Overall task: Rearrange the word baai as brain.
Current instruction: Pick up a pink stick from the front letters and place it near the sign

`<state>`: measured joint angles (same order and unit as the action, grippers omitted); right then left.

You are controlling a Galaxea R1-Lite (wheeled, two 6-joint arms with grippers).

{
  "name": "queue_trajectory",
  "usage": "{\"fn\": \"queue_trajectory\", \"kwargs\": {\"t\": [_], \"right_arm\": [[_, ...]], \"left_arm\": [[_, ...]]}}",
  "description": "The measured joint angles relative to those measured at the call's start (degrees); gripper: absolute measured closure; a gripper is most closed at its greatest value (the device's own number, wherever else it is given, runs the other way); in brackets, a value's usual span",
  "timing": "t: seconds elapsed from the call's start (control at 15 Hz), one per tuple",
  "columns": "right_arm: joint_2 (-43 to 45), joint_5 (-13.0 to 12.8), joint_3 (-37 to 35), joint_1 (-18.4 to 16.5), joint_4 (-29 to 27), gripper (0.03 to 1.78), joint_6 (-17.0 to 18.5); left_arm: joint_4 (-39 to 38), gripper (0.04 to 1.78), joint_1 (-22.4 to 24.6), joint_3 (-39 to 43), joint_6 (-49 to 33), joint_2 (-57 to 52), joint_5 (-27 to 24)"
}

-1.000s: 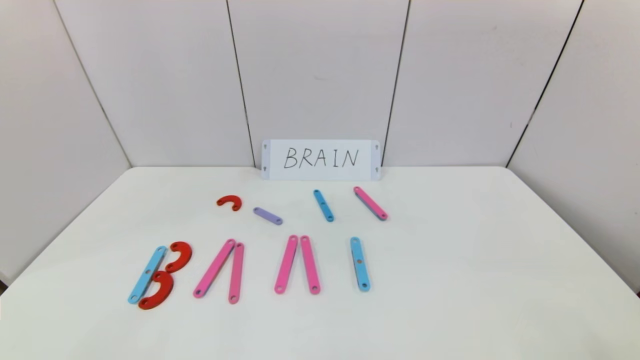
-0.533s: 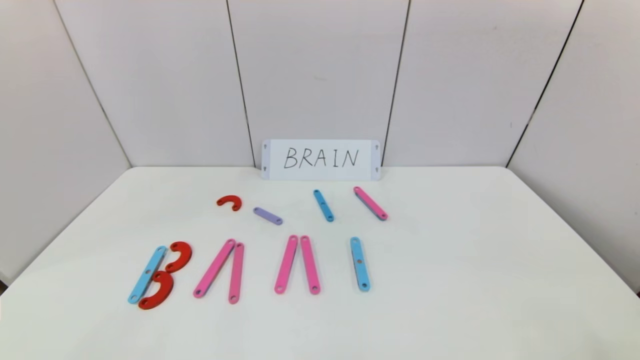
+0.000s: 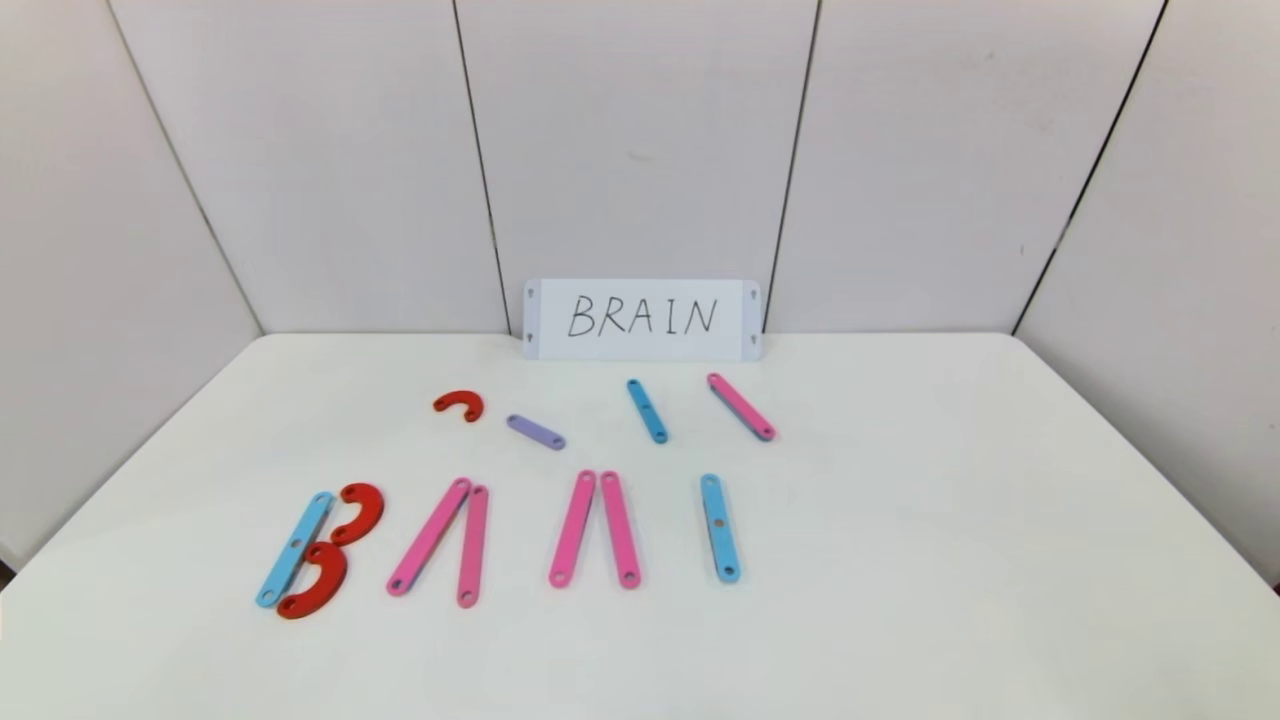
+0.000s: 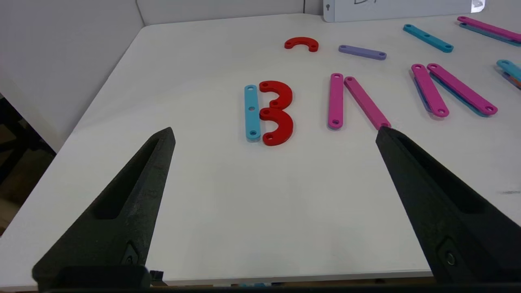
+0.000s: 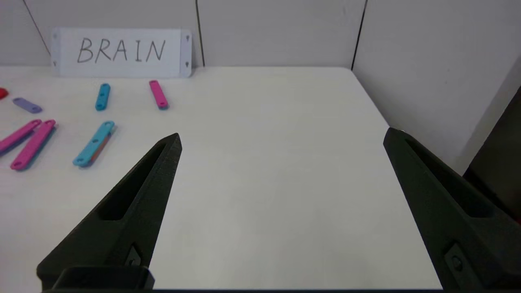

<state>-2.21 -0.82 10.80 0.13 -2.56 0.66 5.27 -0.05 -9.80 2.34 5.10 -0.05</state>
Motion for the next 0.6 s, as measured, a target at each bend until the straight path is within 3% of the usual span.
{"fn": "queue_trajectory", "kwargs": {"t": [0.27,0.6], "right_arm": [[-7.3,0.3,8.0,0.1,-0.2,0.07,-0.2],[-22.7,0.7,17.7,0.6,-0.7,0.07,-0.2]], "left_arm": [[0.2,0.09,-0.2,-6.4,-0.4,8.0,0.0],[1.4,0.09,-0.2,-15.8,-0.3,21.6,-0.3]]}}
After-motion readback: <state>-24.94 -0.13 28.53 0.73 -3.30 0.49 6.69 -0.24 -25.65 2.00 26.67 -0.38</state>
